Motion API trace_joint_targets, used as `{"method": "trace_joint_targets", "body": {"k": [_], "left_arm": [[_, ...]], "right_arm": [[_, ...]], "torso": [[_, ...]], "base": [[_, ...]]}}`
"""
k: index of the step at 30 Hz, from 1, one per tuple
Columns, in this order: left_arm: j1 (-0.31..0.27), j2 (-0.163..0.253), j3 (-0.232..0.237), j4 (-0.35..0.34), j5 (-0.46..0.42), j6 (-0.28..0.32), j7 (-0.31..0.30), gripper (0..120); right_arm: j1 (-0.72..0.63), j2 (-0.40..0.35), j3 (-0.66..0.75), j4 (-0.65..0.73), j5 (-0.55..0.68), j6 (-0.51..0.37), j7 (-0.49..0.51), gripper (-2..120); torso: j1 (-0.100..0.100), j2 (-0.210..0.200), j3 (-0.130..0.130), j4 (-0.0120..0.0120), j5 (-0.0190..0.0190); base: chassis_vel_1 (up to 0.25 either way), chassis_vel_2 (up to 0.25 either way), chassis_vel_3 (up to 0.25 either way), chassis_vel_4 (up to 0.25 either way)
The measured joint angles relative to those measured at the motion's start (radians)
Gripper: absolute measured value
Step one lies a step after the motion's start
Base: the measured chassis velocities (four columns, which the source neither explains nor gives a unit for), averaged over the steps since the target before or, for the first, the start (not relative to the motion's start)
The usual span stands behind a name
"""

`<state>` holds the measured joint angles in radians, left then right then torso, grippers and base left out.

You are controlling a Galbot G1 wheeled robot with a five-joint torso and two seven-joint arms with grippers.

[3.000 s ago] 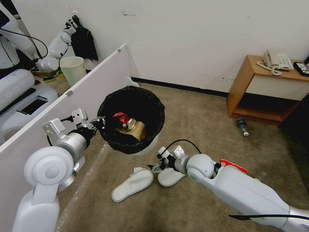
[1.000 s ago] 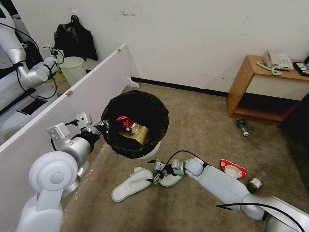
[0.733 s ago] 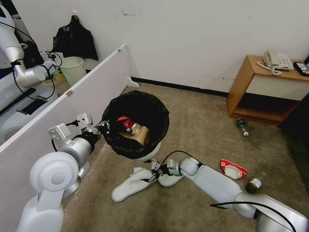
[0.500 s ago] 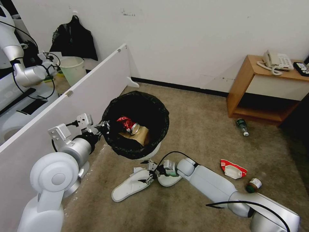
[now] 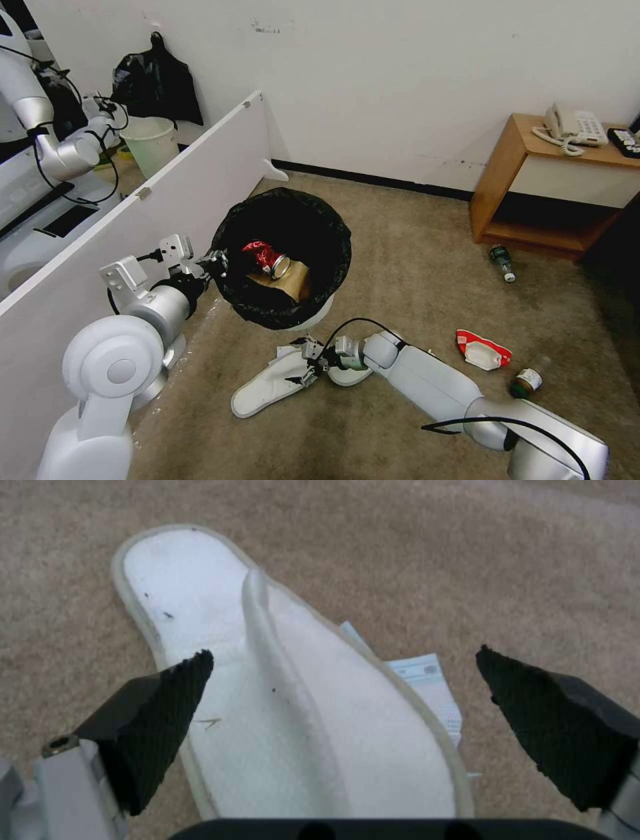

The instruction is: Pick up the trash bin, then pick up the garbage from the floor and place it into the trash bin.

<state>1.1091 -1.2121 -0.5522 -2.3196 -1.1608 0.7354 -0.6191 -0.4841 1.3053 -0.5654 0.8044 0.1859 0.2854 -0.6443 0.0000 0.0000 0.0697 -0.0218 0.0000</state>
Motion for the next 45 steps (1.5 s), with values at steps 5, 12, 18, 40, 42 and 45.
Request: {"method": "trace_joint_targets", "body": {"k": [5, 12, 18, 40, 42, 45], "left_arm": [[0.001, -0.001, 0.001, -0.004, 0.000, 0.000, -0.001, 4], [0.003, -0.002, 0.003, -0.007, 0.001, 0.000, -0.002, 4], [0.004, -0.004, 0.009, -0.008, 0.005, 0.000, -0.003, 4], [-0.004, -0.005, 0.019, -0.002, 0.011, 0.000, -0.005, 4], [-0.004, -0.004, 0.019, 0.000, 0.012, 0.000, -0.005, 4], [-0.006, -0.006, 0.019, 0.004, 0.013, 0.000, -0.005, 4]], "right_arm": [[0.001, 0.010, 0.002, -0.026, -0.006, 0.009, 0.000, 100], [0.001, 0.012, 0.008, -0.044, -0.007, 0.016, 0.000, 100], [0.000, 0.019, 0.011, -0.064, -0.017, 0.022, 0.000, 87], [-0.002, 0.023, 0.019, -0.079, -0.009, 0.029, -0.011, 4], [-0.002, 0.023, 0.020, -0.079, -0.007, 0.029, -0.012, 0], [-0.002, 0.023, 0.022, -0.079, -0.005, 0.029, -0.014, 0]], "torso": [[0.000, 0.000, 0.000, 0.0000, 0.0000], [0.000, 0.000, 0.000, 0.0000, 0.0000], [0.000, 0.000, 0.000, 0.0000, 0.0000], [0.000, 0.000, 0.000, 0.0000, 0.0000], [0.000, 0.000, 0.000, 0.0000, 0.0000], [0.000, 0.000, 0.000, 0.0000, 0.0000]], "base": [[0.000, 0.000, 0.000, 0.000], [0.000, 0.000, 0.000, 0.000], [0.000, 0.000, 0.000, 0.000], [0.000, 0.000, 0.000, 0.000], [0.000, 0.000, 0.000, 0.000], [0.000, 0.000, 0.000, 0.000]]}}
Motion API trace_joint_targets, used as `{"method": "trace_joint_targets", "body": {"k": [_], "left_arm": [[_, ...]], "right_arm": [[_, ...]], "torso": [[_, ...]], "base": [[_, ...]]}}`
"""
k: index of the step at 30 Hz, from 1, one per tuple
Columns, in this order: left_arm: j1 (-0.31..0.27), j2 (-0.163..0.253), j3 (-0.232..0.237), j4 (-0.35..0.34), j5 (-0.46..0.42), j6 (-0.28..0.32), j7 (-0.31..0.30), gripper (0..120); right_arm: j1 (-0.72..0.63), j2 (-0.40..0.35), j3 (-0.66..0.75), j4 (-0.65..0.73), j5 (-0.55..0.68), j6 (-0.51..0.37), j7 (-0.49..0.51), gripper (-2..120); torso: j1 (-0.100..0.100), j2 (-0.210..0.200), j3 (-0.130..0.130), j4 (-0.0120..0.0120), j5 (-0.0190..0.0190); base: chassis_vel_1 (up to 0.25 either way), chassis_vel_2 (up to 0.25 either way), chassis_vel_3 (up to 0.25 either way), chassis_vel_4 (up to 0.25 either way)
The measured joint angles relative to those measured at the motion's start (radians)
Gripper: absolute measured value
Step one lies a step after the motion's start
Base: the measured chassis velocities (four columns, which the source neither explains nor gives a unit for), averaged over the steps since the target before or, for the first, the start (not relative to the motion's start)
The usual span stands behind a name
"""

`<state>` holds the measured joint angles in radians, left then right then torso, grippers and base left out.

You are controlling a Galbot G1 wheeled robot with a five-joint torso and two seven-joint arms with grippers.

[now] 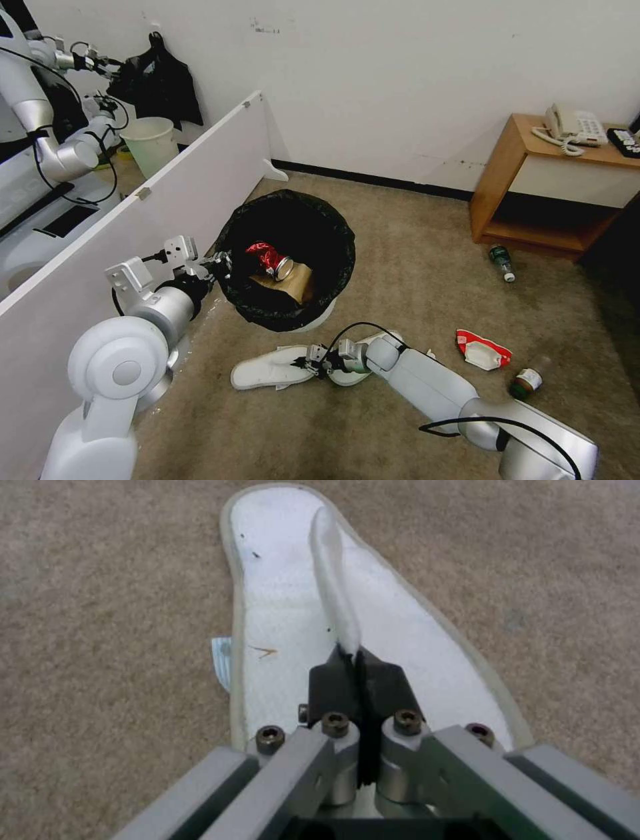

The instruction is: Pick up the trash bin, then pick up the garbage from the floor and place it into the trash bin.

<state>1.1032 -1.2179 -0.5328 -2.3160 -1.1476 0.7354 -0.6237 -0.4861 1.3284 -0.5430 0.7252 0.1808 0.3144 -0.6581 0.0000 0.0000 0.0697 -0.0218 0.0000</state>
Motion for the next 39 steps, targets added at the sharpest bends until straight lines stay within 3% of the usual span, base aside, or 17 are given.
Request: {"method": "trace_joint_targets", "body": {"k": [17, 26, 30, 39], "left_arm": [[-0.004, 0.001, -0.002, 0.009, 0.002, 0.000, 0.002, 4], [-0.012, 0.009, -0.012, 0.020, -0.006, 0.000, -0.002, 4], [-0.017, 0.015, -0.018, 0.020, -0.015, 0.000, -0.008, 4], [-0.012, 0.021, -0.033, 0.005, -0.033, 0.000, -0.020, 4]], "right_arm": [[-0.004, -0.020, 0.051, 0.034, 0.018, 0.002, -0.003, 0], [-0.014, -0.131, 0.112, 0.178, 0.073, -0.030, 0.028, 0], [-0.033, -0.231, 0.168, 0.253, 0.100, -0.045, 0.035, 0], [-0.079, -0.372, 0.241, 0.334, 0.129, -0.060, 0.048, 0]], "torso": [[0.000, 0.000, 0.000, 0.0000, 0.0001], [0.000, 0.000, 0.000, 0.0001, 0.0002], [0.000, 0.000, 0.000, -0.0002, 0.0003], [0.000, 0.000, 0.000, 0.0000, 0.0003]], "base": [[0.000, 0.000, 0.000, 0.000], [0.000, 0.000, 0.000, 0.000], [0.000, 0.000, 0.000, 0.000], [0.000, 0.000, 0.000, 0.000]]}}
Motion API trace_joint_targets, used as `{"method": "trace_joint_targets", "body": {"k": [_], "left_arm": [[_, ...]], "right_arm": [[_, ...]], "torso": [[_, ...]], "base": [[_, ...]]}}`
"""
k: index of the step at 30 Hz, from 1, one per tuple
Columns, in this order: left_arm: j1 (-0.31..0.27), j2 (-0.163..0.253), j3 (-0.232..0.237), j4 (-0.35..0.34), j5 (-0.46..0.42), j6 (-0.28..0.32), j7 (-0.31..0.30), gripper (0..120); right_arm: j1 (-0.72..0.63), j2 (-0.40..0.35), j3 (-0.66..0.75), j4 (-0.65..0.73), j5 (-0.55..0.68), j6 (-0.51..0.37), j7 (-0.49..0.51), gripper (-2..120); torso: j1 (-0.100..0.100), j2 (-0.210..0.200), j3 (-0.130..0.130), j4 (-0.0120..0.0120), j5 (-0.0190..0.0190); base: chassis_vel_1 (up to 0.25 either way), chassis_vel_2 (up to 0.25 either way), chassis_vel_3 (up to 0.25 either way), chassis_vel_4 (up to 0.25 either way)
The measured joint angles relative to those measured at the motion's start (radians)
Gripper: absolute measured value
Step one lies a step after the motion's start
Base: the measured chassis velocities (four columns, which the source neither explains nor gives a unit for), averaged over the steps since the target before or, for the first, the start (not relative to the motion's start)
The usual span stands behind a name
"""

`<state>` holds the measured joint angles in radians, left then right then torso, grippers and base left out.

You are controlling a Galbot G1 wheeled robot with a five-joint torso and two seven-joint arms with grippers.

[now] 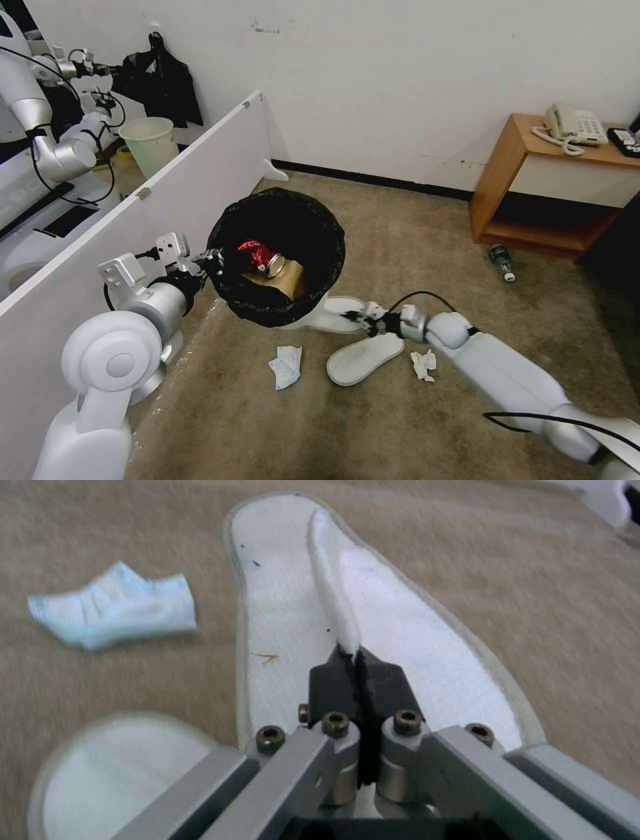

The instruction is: Pick up the trash bin, then pick up the garbage from the floor and place it into the trash bin.

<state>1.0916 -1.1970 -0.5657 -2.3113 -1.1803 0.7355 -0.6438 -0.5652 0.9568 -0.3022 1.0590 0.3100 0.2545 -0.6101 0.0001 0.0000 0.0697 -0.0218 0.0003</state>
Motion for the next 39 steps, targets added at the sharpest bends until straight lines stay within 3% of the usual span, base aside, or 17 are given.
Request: {"method": "trace_joint_targets", "body": {"k": [13, 22, 26, 30, 39], "left_arm": [[0.014, 0.002, -0.003, -0.016, -0.005, 0.000, -0.006, 4], [0.010, -0.002, 0.014, -0.016, -0.001, 0.000, -0.008, 4], [0.009, -0.002, 0.015, -0.015, 0.000, 0.000, -0.009, 4], [0.006, -0.002, 0.019, -0.007, 0.001, 0.000, -0.009, 4], [-0.002, 0.002, 0.025, 0.015, -0.004, 0.000, -0.008, 4]], "right_arm": [[-0.112, -0.137, 0.187, 0.095, 0.024, -0.006, 0.007, 0], [-0.301, -0.297, 0.428, 0.209, 0.076, -0.019, 0.010, 0], [-0.337, -0.325, 0.475, 0.231, 0.087, -0.020, 0.010, 0], [-0.424, -0.391, 0.616, 0.308, 0.132, -0.026, 0.010, 0], [-0.434, -0.405, 0.753, 0.435, 0.215, -0.069, 0.017, 0]], "torso": [[0.000, 0.000, 0.000, 0.0001, -0.0003], [0.000, 0.000, 0.000, -0.0003, 0.0001], [0.000, 0.000, 0.000, -0.0004, -0.0001], [0.000, 0.000, 0.000, -0.0004, -0.0003], [0.000, 0.000, 0.000, 0.0002, -0.0002]], "base": [[0.000, 0.000, 0.000, 0.000], [0.000, 0.000, 0.000, 0.000], [0.000, 0.000, 0.000, 0.000], [0.000, 0.000, 0.000, 0.000], [0.000, 0.000, 0.000, 0.000]]}}
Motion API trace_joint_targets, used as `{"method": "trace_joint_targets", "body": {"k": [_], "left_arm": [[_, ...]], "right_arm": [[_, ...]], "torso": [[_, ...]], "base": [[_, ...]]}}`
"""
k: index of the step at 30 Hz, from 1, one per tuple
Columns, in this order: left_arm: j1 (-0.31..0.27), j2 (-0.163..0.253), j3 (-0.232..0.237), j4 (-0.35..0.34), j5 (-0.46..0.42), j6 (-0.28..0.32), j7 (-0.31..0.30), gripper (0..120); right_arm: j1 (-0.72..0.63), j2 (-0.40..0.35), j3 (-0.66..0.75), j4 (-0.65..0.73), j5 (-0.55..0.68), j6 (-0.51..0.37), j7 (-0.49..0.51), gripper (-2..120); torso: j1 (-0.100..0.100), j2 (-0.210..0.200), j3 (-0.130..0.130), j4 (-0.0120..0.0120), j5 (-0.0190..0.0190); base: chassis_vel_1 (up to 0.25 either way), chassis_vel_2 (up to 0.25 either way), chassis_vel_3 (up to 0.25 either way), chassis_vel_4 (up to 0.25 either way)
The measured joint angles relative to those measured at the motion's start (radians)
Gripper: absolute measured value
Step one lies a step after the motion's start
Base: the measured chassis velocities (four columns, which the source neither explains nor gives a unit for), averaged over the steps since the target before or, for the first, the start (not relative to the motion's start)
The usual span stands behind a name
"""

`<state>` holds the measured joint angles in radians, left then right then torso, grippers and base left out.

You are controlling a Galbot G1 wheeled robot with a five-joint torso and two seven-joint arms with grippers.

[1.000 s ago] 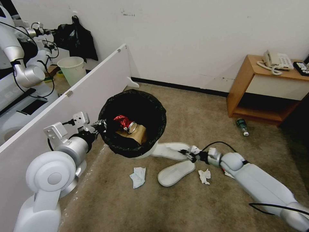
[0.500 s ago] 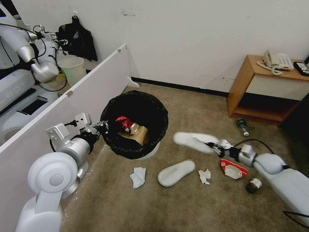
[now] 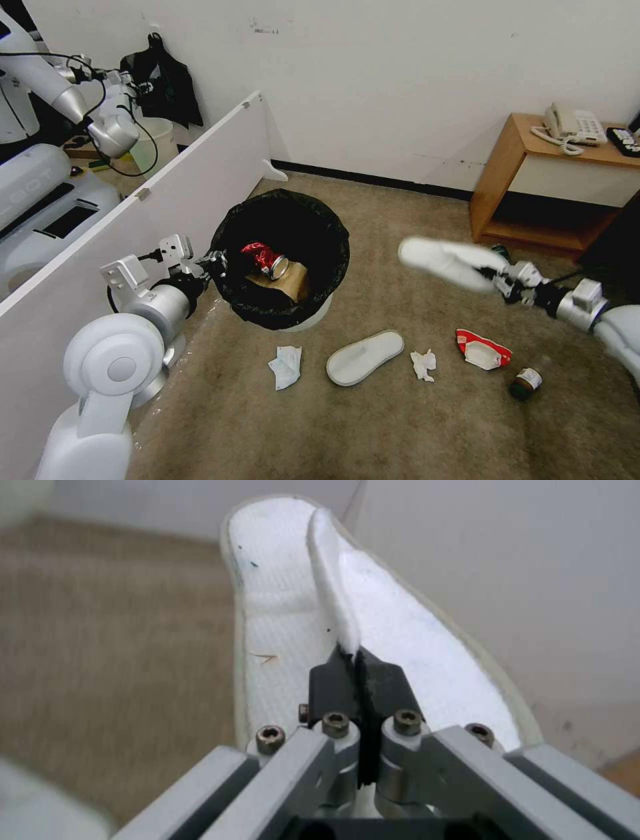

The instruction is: Pick up the trash bin, then pick up the garbage from the floor and place it into the trash bin.

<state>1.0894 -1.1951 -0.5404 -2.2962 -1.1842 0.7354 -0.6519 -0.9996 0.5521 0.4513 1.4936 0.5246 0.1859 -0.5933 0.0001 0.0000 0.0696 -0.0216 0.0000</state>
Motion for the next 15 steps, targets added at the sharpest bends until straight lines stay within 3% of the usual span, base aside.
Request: {"method": "trace_joint_targets", "body": {"k": [7, 15], "left_arm": [[-0.004, 0.011, -0.001, 0.014, -0.023, 0.000, -0.004, 4], [-0.015, 0.026, 0.022, 0.027, -0.052, 0.000, -0.019, 4]], "right_arm": [[0.016, -0.005, 0.075, 0.115, 0.071, -0.031, 0.006, 0], [0.016, -0.017, 0.135, 0.285, 0.245, -0.066, 0.010, 0]], "torso": [[0.000, 0.000, 0.000, 0.0000, -0.0001], [0.000, 0.000, 0.000, -0.0002, -0.0002]], "base": [[0.000, 0.000, 0.000, 0.000], [0.000, 0.000, 0.000, 0.000]]}}
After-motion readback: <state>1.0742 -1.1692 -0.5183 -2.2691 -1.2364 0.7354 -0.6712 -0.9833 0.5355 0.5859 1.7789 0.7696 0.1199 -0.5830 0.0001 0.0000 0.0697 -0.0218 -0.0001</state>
